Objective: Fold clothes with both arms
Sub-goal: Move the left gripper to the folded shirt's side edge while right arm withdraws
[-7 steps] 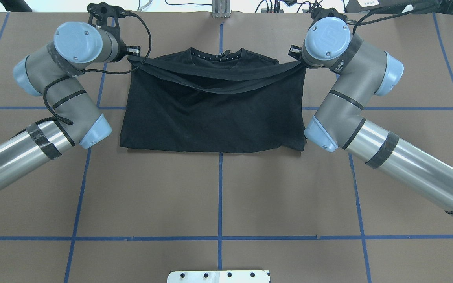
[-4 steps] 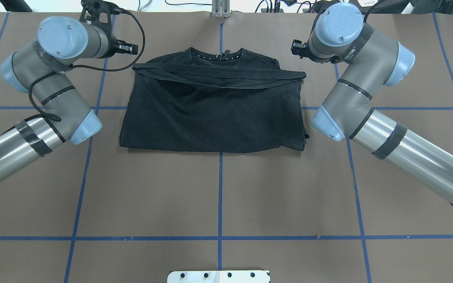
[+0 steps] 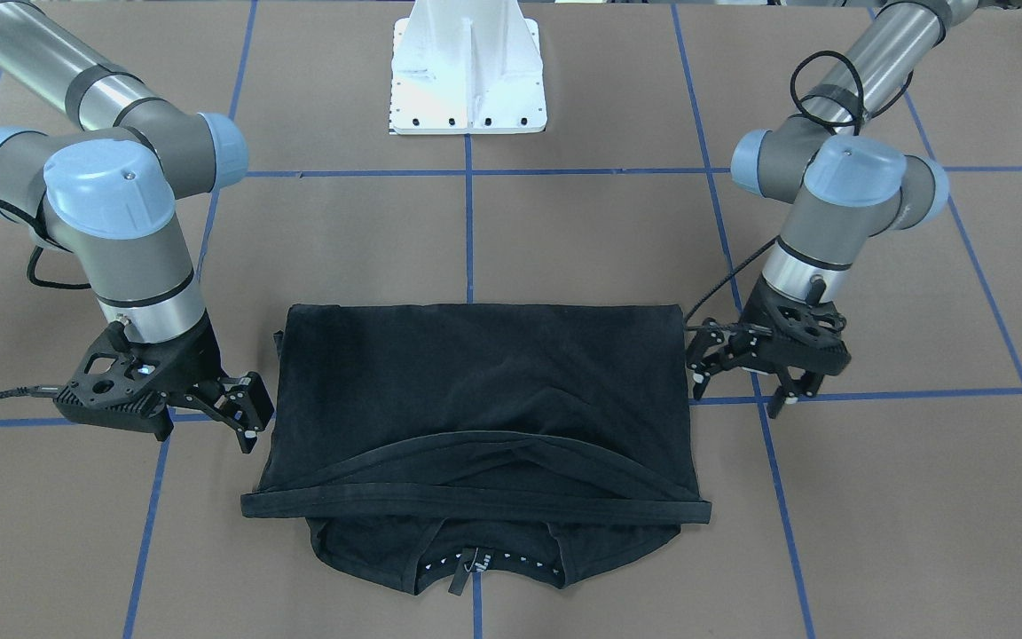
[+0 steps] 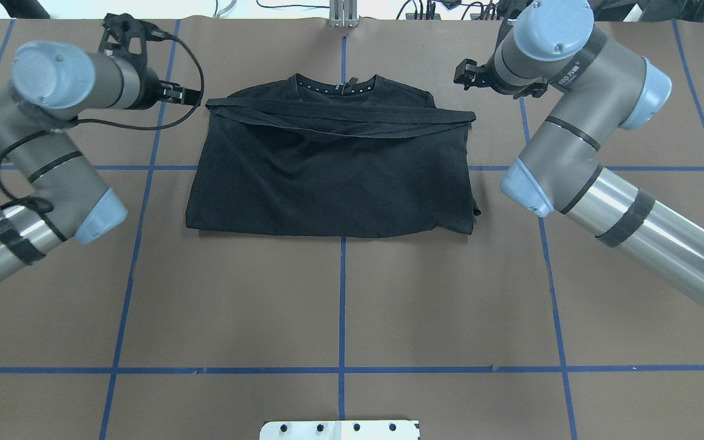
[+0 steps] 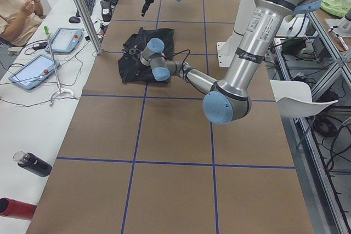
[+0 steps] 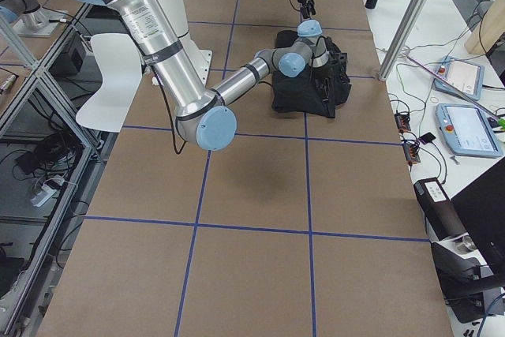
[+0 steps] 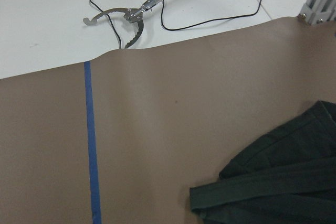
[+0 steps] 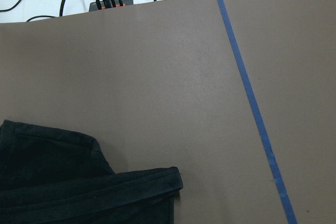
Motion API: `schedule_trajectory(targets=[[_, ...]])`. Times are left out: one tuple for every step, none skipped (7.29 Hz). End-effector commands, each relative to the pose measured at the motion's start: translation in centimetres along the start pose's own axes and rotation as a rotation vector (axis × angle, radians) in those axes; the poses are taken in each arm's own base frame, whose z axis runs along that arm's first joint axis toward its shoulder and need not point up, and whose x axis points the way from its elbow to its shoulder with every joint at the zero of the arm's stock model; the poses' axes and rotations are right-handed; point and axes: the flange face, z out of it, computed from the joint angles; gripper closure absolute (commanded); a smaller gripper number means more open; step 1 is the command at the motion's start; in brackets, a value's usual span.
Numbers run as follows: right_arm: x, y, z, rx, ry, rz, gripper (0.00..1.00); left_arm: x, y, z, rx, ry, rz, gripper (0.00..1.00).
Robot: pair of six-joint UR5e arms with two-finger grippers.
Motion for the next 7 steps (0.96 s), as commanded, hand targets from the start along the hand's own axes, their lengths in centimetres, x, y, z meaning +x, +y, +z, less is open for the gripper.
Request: schedule_trajectory(targets=[[-0.1,0.5,-0.5,0.004,-0.011,-0.005,0.0,4.2,9.2,1.9,-0.066,0.114,-0.053,0.0],[-0.1,0.5,-0.5,0.004,-0.011,-0.005,0.0,4.5,10.6,1.5,-0.061,0.124,-0.049,0.0],[-0.2,0.4,-0.7,0.006,-0.013,-0.004,0.0,3.8,11.4,1.1,-0.07,0.119,-0.048,0.01],[-0.3,0.6,-0.6,0.005,-0.013,-0.003,0.0,3.0,12.1,0.3,-0.072,0.116,-0.048,0.21],[-0.5,0.8,-0.5,0.003,-0.013,-0.001,0.0,2.4,12.6,-0.7,-0.077,0.12,-0.045,0.59],[-0.6,0.8,-0.6,0.004,-0.014,-0.002,0.0,2.4,12.6,-1.0,-0.075,0.122,-0.045,0.79],[-0.6,0.8,-0.5,0.004,-0.013,-0.003,0.0,2.4,12.6,-1.0,-0.075,0.122,-0.045,0.84]])
